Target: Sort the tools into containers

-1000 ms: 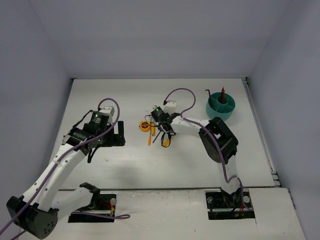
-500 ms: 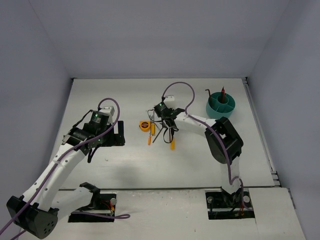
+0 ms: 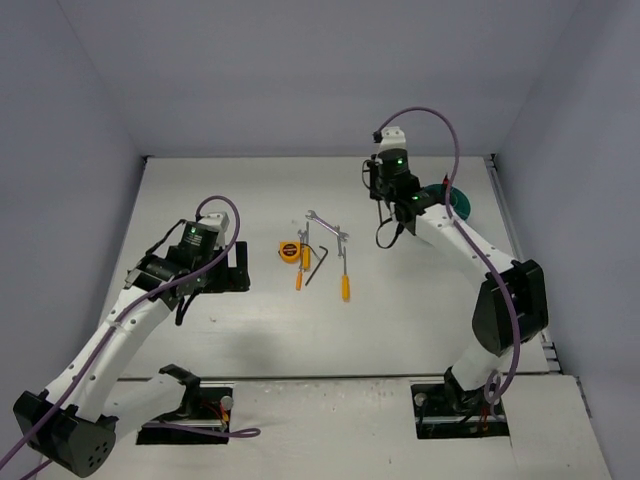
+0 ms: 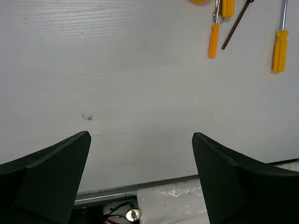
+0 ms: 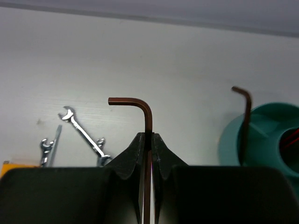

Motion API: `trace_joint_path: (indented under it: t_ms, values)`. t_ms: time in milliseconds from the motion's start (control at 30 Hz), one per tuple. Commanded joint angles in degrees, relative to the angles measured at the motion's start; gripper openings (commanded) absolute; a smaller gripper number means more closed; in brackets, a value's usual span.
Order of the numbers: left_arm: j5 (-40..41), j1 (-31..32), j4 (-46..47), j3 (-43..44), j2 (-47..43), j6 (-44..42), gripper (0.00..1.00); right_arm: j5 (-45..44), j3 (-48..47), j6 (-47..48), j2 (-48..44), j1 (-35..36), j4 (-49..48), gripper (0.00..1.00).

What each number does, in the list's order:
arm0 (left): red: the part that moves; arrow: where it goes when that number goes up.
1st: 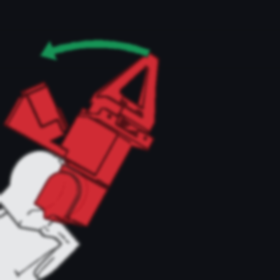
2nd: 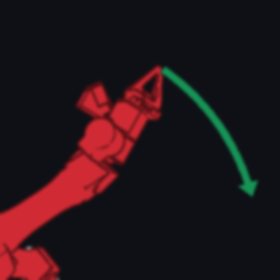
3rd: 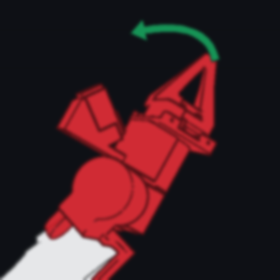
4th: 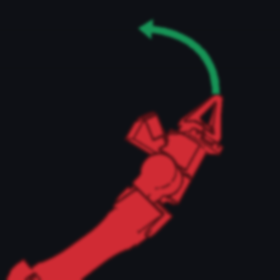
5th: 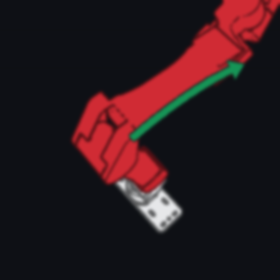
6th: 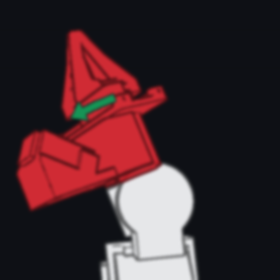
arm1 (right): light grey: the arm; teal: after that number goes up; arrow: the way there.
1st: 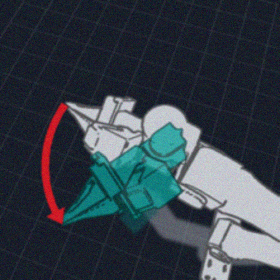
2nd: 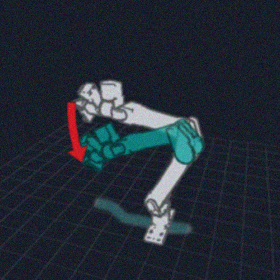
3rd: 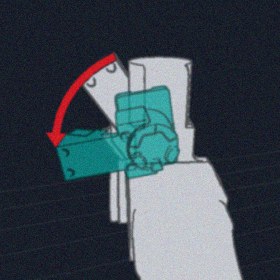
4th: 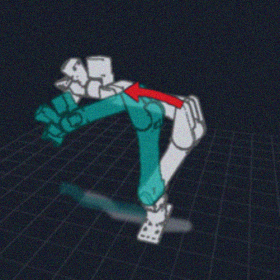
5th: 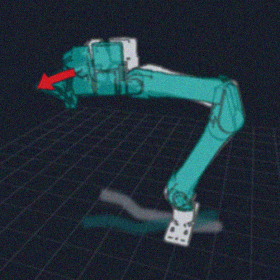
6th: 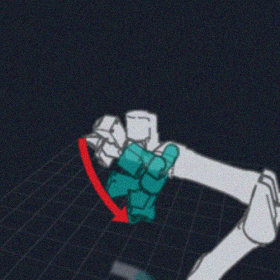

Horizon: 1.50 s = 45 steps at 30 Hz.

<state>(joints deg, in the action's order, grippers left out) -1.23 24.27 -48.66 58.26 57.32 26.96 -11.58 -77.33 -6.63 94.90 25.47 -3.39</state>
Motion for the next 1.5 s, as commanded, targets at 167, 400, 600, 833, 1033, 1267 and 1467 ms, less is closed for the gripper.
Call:
trace_joint_path:
  t_ms: [167, 400, 600, 833, 1033, 1267, 1467]
  values:
    - [1.7, 0.2, 1.6, 0.5, -1.7, -0.8, 0.88, 23.3, 0.3, 14.7, -0.4, -16.0, -15.6, 0.00]
    - [3.1, 0.2, 1.4, 0.3, -1.8, -0.6, 0.87, 31.5, -3.3, 17.8, 5.0, -21.6, -16.9, 0.00]
    - [3.8, 0.2, 1.5, 1.3, -0.8, 0.0, 0.88, 32.4, -2.1, 19.6, 8.5, -22.2, -19.2, 0.00]
    - [3.9, 0.2, 1.4, 1.9, 0.3, 0.9, 0.88, 33.0, 1.7, 19.4, 8.3, -23.8, -24.6, 0.00]
    - [4.0, 0.2, 1.4, 1.7, 1.1, 1.2, 0.88, 33.0, 3.2, 21.1, 8.0, -24.8, -26.2, 0.00]
    - [4.3, 0.2, 1.5, 2.0, 2.2, 1.6, 0.87, 32.8, 6.5, 20.2, 7.3, -25.2, -29.0, 0.00]
    - [4.2, 0.2, 1.5, 2.1, 2.4, 1.5, 0.88, 31.8, 9.0, 19.7, 6.5, -25.2, -30.2, 0.02]
